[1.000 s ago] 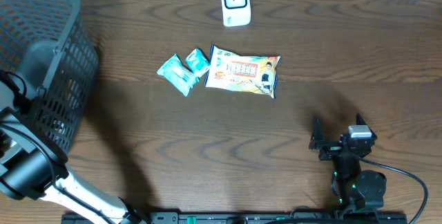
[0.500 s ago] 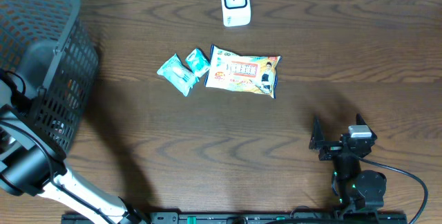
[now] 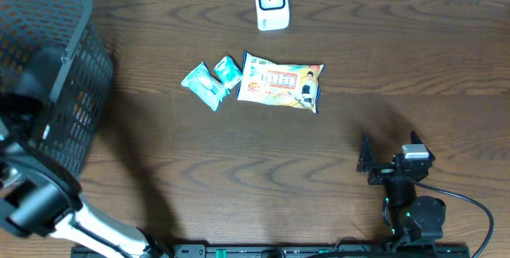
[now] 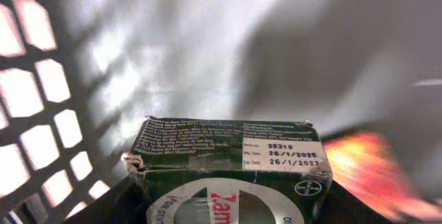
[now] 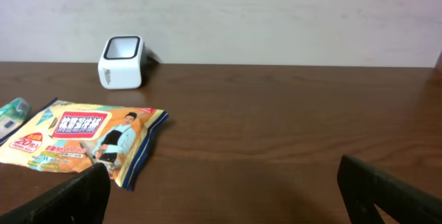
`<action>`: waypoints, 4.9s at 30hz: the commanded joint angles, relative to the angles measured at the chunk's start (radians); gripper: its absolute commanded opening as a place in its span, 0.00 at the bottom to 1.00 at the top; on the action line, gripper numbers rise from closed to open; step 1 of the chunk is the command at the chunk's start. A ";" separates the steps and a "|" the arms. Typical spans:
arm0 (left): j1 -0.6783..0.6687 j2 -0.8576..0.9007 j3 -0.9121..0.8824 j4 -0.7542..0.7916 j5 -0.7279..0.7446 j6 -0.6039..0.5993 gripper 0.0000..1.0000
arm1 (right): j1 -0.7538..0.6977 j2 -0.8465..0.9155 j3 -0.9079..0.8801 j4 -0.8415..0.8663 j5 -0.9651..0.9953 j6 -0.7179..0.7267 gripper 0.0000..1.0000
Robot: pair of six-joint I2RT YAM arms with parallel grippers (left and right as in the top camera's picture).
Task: Scan the item barcode
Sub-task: 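Grasp the dark green Zam-Buk box in the basket with left gripper, then carry the Zam-Buk box to the scanner and place it on the table, then move the left gripper back into the grey basket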
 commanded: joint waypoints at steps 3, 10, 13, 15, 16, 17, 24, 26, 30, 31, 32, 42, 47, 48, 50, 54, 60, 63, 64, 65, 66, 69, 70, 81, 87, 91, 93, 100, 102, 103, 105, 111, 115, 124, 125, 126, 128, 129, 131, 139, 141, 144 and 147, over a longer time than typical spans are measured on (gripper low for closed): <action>0.003 -0.218 0.136 0.019 -0.004 -0.011 0.56 | -0.003 -0.005 -0.001 -0.005 0.001 -0.004 0.99; -0.004 -0.471 0.158 0.168 0.218 -0.126 0.56 | -0.003 -0.005 -0.001 -0.005 0.001 -0.004 0.99; -0.038 -0.548 0.158 0.246 0.328 -0.152 0.56 | -0.003 -0.005 -0.001 -0.005 0.001 -0.004 0.99; -0.079 -0.581 0.158 0.276 0.379 -0.152 0.56 | -0.003 -0.005 -0.001 -0.005 0.001 -0.004 0.99; -0.105 -0.593 0.158 0.283 0.394 -0.152 0.56 | -0.003 -0.005 -0.001 -0.005 0.001 -0.004 0.99; -0.142 -0.604 0.158 0.285 0.397 -0.151 0.56 | -0.003 -0.005 -0.001 -0.005 0.001 -0.004 0.99; -0.438 -0.592 0.138 0.269 0.396 -0.029 0.56 | -0.003 -0.005 -0.001 -0.005 0.001 -0.004 0.99; -0.526 -0.573 0.127 0.256 0.395 0.039 0.56 | -0.003 -0.005 -0.001 -0.005 0.001 -0.004 0.99; -0.687 -0.508 0.116 0.198 0.363 0.159 0.56 | -0.003 -0.005 -0.001 -0.005 0.001 -0.004 0.99; -0.721 -0.487 0.116 0.181 0.345 0.177 0.56 | -0.003 -0.005 -0.001 -0.005 0.001 -0.004 0.99; -0.758 -0.462 0.116 0.165 0.320 0.192 0.56 | -0.003 -0.005 -0.001 -0.005 0.001 -0.004 0.99; -0.969 -0.217 0.116 0.104 0.225 0.213 0.56 | -0.003 -0.005 -0.001 -0.005 0.001 -0.004 0.99; -1.031 -0.095 0.116 0.074 0.225 0.213 0.56 | -0.003 -0.005 -0.001 -0.005 0.001 -0.004 0.99; -1.041 -0.074 0.116 0.063 0.225 0.213 0.57 | -0.003 -0.005 -0.001 -0.005 0.001 -0.004 0.99; -1.060 -0.024 0.116 0.031 0.225 0.213 0.57 | -0.003 -0.005 -0.001 -0.005 0.001 -0.004 0.99; -1.091 0.068 0.116 -0.021 0.226 0.212 0.57 | -0.003 -0.005 -0.001 -0.005 0.001 -0.004 0.99; -1.128 0.179 0.115 -0.047 0.226 0.212 0.57 | -0.003 -0.005 -0.001 -0.005 0.001 -0.004 0.99; -1.144 0.210 0.115 -0.062 0.226 0.212 0.72 | -0.003 -0.005 -0.001 -0.005 0.001 -0.004 0.99; -1.147 0.218 0.115 -0.066 0.226 0.212 0.73 | -0.003 -0.005 -0.001 -0.005 0.001 -0.004 0.99; -1.151 0.220 0.115 -0.069 0.226 0.213 0.74 | -0.003 -0.005 -0.001 -0.005 0.001 -0.004 0.99; -1.154 0.222 0.115 -0.072 0.225 0.213 0.75 | -0.003 -0.005 -0.001 -0.005 0.001 -0.004 0.99; -1.154 0.222 0.115 -0.072 0.225 0.213 0.81 | -0.003 -0.005 -0.001 -0.005 0.001 -0.004 0.99; -1.154 0.222 0.115 -0.072 0.225 0.213 0.82 | -0.003 -0.005 -0.001 -0.005 0.001 -0.004 0.99; -1.099 0.205 0.222 -0.150 0.225 0.213 0.84 | -0.003 -0.005 -0.001 -0.005 0.001 -0.004 0.99; -1.041 0.125 0.272 -0.176 0.225 0.213 0.84 | -0.003 -0.005 -0.001 -0.005 0.001 -0.004 0.99; -1.016 0.049 0.272 -0.177 0.225 0.213 0.84 | -0.003 -0.005 -0.001 -0.005 0.001 -0.004 0.99; -1.010 0.010 0.272 -0.177 0.225 0.216 0.84 | -0.003 -0.005 -0.001 -0.005 0.001 -0.004 0.99; -0.992 -0.156 0.272 -0.163 0.104 0.287 0.84 | -0.003 -0.005 -0.001 -0.005 0.001 -0.004 0.99; -0.975 -0.212 0.272 -0.135 0.018 0.287 0.85 | -0.003 -0.005 -0.001 -0.005 0.001 -0.004 0.99; -0.963 -0.242 0.272 -0.115 -0.022 0.287 0.85 | -0.003 -0.005 -0.001 -0.005 0.001 -0.004 0.99; -0.934 -0.293 0.272 -0.071 -0.085 0.287 0.84 | -0.003 -0.005 -0.001 -0.005 0.001 -0.004 0.99; -0.759 -0.421 0.272 0.091 -0.141 0.265 0.84 | -0.003 -0.005 -0.001 -0.005 0.001 -0.004 0.99; -0.596 -0.444 0.272 0.208 -0.141 0.245 0.84 | -0.003 -0.005 -0.001 -0.005 0.001 -0.004 0.99; -0.278 -0.388 0.270 0.246 -0.141 0.245 0.84 | -0.003 -0.005 -0.001 -0.005 0.001 -0.004 0.99; -0.257 -0.378 0.267 0.244 -0.141 0.245 0.85 | -0.003 -0.005 -0.001 -0.005 0.001 -0.004 0.99; -0.238 -0.367 0.264 0.243 -0.141 0.245 0.84 | -0.003 -0.005 -0.001 -0.005 0.001 -0.004 0.99; -0.209 -0.343 0.260 0.235 -0.141 0.221 0.84 | -0.003 -0.005 -0.001 -0.005 0.001 -0.004 0.99; -0.200 -0.329 0.259 0.230 -0.141 0.195 0.85 | -0.003 -0.005 -0.001 -0.005 0.001 -0.004 0.99; -0.188 -0.300 0.259 0.214 -0.141 0.127 0.85 | -0.003 -0.005 -0.001 -0.005 0.001 -0.004 0.99; -0.187 -0.174 0.259 0.170 -0.140 -0.114 1.00 | -0.003 -0.005 -0.001 -0.005 0.001 -0.004 0.99; -0.186 -0.142 0.259 0.160 -0.140 -0.111 1.00 | -0.003 -0.005 -0.001 -0.005 0.001 -0.004 0.99; -0.181 -0.097 0.259 0.152 -0.140 -0.099 1.00 | -0.003 -0.005 -0.001 -0.005 0.001 -0.004 0.99; -0.171 -0.063 0.259 0.122 -0.140 -0.081 1.00 | -0.003 -0.005 -0.001 -0.005 0.001 -0.004 0.99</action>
